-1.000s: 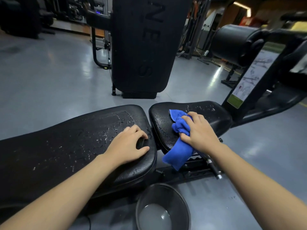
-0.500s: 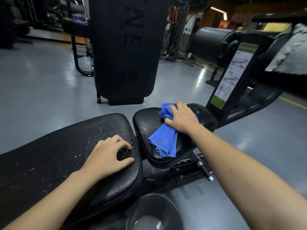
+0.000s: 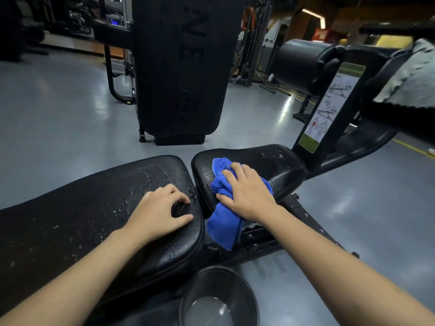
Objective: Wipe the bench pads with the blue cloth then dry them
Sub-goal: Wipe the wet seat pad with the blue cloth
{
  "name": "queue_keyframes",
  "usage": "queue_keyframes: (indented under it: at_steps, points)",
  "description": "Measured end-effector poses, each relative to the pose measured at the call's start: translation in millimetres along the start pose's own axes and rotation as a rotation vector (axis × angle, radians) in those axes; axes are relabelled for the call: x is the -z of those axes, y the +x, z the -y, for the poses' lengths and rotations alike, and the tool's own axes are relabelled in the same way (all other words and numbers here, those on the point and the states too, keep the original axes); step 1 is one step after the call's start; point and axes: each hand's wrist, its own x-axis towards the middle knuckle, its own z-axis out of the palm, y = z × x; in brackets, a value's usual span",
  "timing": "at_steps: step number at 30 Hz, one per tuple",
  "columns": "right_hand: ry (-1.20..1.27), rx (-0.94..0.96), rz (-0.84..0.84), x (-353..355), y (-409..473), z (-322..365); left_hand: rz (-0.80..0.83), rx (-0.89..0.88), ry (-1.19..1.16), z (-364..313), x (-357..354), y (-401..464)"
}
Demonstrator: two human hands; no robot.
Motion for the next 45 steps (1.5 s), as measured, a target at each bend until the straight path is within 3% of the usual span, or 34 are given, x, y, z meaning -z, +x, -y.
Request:
queue_keyframes:
  at_steps: [14,23,29,41,45]
  points:
    - [-0.071,0.018,0.085,-22,73,32,-0.01,-0.005,-0.033,3,-3,3]
    - [0.024,0.067,-0.014,-12,23,27,0.012,0.012,-0.027,0,-1,3]
    - [0.095,-0.104,-0.11,-4,-23,3,0.005,0.01,0.002,-4,0,-2]
    - [0.133,-0.417,-0.089,-3,-6,-90,-0.016,0.004,-0.021,-2,-2,-5]
    - [0.155,-0.46,-0.113,-5,-6,-84,-0.034,-0.008,-0.006,-4,-4,-8]
